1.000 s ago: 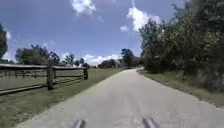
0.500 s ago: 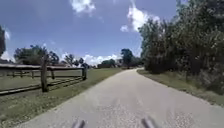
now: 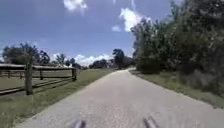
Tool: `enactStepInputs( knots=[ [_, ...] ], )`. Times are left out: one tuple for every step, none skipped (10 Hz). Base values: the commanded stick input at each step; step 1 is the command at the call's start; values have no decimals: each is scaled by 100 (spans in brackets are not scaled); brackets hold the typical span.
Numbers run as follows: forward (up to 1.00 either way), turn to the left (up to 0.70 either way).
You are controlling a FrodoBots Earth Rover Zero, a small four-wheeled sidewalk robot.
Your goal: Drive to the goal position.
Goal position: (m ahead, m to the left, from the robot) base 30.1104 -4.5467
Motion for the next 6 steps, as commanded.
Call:
enactStepInputs(
  knots=[
    [50, 0],
    [50, 0],
    [50, 0],
    [50, 0],
    [50, 0],
    [50, 0]
  ],
)
